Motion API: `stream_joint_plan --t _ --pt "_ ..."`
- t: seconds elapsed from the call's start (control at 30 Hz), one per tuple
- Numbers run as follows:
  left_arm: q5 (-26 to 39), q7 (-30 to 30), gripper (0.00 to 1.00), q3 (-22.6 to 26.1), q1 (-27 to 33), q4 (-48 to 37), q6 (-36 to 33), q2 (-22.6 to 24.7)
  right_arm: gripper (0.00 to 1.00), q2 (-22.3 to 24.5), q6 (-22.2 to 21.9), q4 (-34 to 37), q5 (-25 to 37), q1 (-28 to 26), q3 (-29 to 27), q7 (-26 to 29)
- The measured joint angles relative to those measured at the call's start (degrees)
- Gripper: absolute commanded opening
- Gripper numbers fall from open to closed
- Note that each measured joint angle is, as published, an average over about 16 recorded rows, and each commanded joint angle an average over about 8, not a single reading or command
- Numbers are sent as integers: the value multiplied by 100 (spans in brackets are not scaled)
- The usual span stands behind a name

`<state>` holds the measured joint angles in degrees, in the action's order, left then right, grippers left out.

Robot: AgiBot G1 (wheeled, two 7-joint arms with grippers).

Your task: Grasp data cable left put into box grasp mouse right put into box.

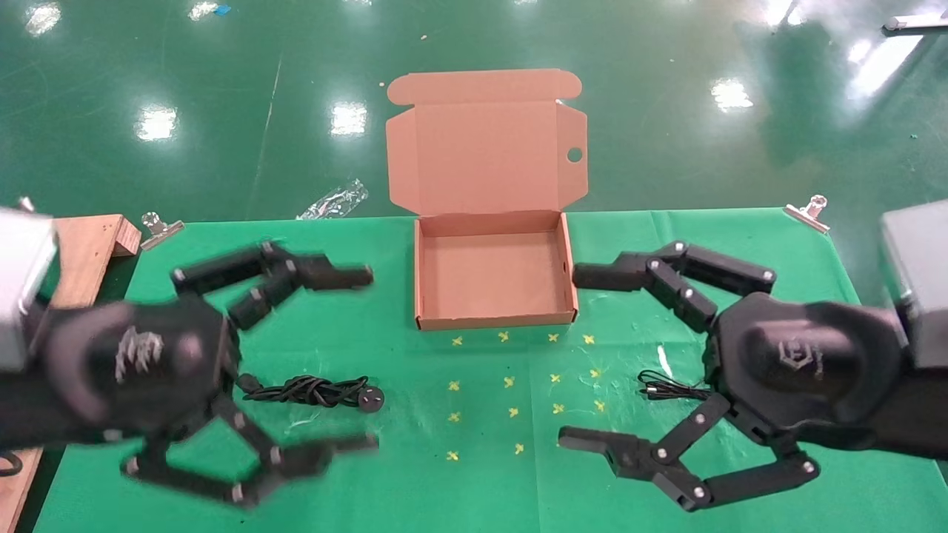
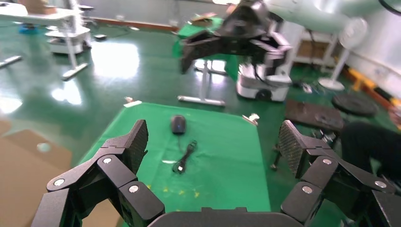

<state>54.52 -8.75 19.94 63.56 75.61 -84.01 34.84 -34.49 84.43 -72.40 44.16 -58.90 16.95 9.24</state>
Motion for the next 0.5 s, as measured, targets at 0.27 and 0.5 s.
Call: stream_joint_plan --t 0.27,0.5 --pt "2546 -167 100 803 433 163 432 244 100 96 -314 163 225 571 14 -263" --pt "4675 -856 100 1507 740 127 854 809 100 213 -583 138 234 966 -68 -393"
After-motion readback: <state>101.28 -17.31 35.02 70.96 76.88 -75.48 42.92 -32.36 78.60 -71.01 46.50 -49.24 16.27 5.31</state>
